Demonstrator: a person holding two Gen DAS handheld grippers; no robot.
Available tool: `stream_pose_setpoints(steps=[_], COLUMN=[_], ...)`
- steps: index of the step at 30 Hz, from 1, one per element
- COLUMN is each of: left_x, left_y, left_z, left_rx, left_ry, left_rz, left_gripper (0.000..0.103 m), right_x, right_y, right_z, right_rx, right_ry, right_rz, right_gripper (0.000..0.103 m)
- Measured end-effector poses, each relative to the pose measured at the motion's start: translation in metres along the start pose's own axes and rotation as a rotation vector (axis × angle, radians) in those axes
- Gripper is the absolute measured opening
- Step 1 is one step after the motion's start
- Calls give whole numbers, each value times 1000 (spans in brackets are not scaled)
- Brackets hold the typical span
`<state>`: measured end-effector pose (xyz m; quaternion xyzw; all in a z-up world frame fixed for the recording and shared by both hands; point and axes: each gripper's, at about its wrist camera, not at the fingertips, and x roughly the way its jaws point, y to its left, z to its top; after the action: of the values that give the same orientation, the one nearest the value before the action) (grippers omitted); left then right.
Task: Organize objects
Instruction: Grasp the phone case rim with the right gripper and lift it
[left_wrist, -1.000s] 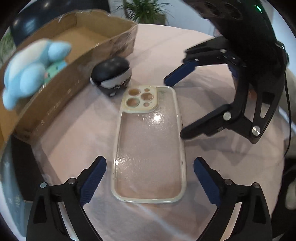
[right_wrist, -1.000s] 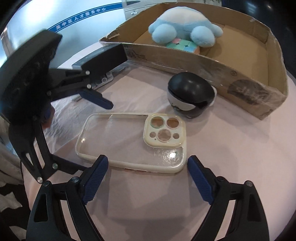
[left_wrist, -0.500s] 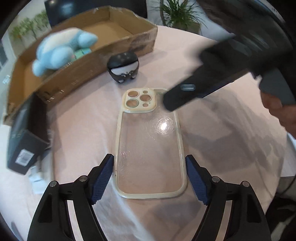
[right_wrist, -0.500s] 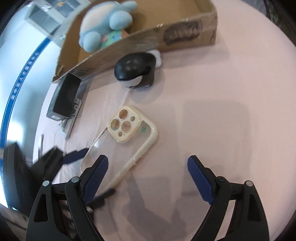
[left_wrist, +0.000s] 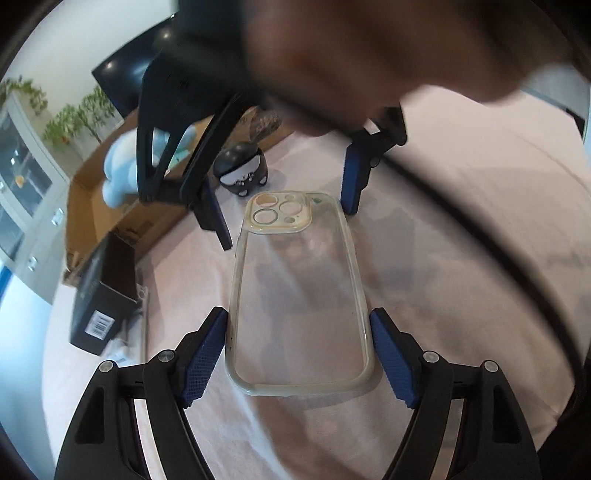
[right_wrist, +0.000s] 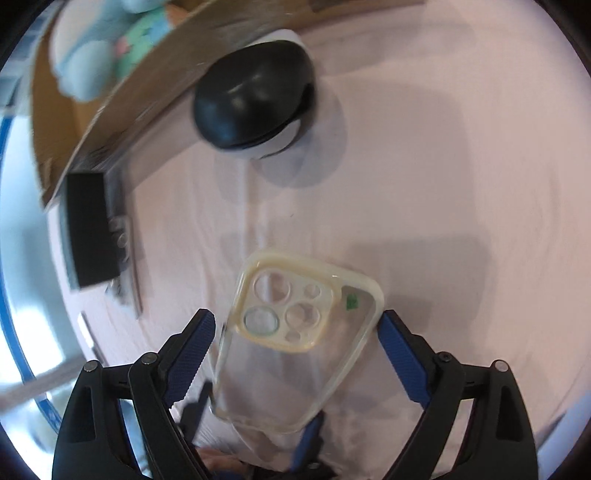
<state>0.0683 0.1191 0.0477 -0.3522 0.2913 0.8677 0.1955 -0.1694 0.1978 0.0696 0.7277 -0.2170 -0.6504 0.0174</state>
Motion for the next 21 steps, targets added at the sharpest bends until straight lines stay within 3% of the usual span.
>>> stream_pose_setpoints(steps=[5,13,21], left_x=[1,-13,-10], left_y=[0,-11,6], left_z=[6,3,50], left_rx=[-14,26,27], left_ry=[-8,-36,-124], left_rz=[4,56,109], left_gripper=[77,77,77], right_x=[-1,-7,-67], right_y=[0,-17,-13], right_z=[3,-4,1], right_rx=[62,114,84], right_ry=[4,17,-58], right_rz=[-57,16,36], right_gripper=[82,79,78])
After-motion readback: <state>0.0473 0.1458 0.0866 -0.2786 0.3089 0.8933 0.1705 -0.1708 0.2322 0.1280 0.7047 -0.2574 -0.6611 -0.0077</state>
